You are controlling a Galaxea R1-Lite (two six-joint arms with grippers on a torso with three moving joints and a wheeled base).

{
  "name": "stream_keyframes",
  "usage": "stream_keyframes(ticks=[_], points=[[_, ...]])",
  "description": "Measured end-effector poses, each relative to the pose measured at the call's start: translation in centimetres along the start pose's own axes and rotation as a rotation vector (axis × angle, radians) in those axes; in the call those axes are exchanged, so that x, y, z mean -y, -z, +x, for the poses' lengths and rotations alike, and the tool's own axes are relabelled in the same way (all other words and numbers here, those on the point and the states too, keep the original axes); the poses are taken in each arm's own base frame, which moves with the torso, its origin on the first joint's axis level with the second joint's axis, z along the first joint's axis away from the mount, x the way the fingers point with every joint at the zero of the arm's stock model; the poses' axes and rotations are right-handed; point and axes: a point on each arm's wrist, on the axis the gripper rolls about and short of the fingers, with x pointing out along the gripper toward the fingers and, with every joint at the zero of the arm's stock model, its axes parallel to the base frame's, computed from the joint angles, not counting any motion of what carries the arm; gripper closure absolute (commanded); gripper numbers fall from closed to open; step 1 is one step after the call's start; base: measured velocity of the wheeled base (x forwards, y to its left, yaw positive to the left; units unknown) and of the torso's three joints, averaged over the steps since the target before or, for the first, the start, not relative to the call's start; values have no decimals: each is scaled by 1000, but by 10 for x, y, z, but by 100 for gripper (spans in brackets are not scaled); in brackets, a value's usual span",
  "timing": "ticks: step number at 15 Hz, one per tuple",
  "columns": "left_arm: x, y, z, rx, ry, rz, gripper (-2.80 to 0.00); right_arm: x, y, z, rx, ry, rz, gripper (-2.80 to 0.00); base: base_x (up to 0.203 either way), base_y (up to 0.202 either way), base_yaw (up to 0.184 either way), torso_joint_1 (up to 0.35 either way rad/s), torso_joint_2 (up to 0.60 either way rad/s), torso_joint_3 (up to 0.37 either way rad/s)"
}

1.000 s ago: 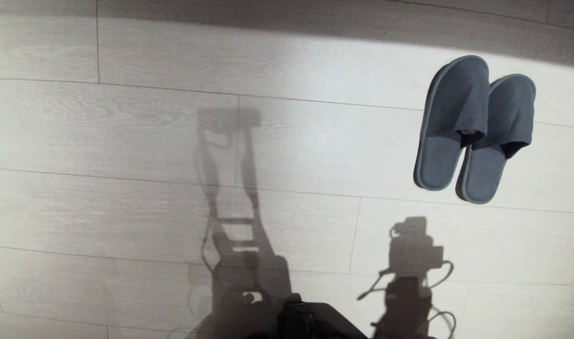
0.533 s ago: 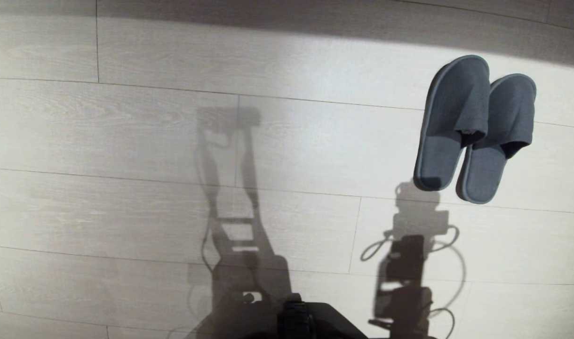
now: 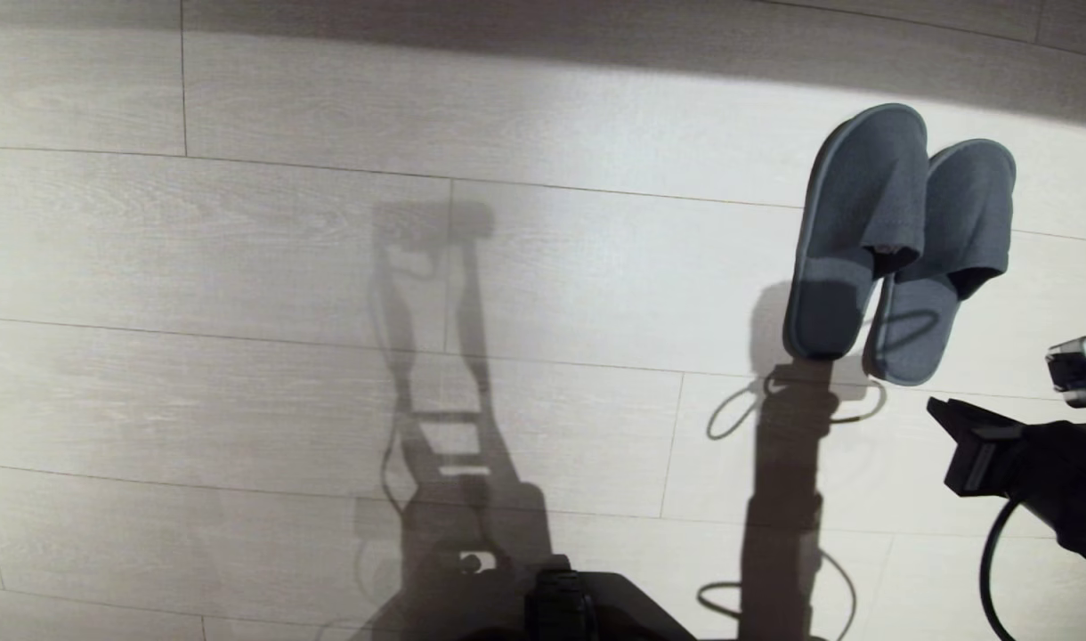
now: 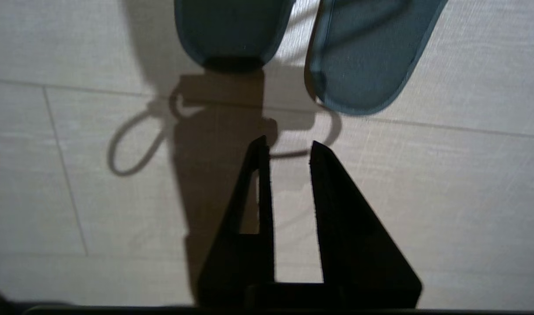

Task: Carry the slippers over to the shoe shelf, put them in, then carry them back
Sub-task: Pick up the slippers on the floor

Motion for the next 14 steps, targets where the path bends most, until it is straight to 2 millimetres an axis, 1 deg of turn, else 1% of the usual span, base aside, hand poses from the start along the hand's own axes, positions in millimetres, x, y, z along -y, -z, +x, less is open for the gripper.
stream_keyframes(ticks=[2,4,6,9,13,14], points=[[0,0,0,0,0,0,0,-1,-1,21,75,28,1,-280,0,0,0,0,0,0],[0,0,0,0,0,0,0,-1,5,34,67,34,-22,-280,0,0,0,0,0,0],[0,0,0,0,0,0,0,0,5,46,100,45,-37,-280,0,0,0,0,0,0],[0,0,0,0,0,0,0,-1,-5,66,217,52,-23,-280,0,0,0,0,0,0],[0,0,0,0,0,0,0,-2,-17,83,282,49,-11,-280,0,0,0,0,0,0],[0,0,0,0,1,0,0,-2,-17,86,284,49,-10,-280,0,0,0,0,0,0]])
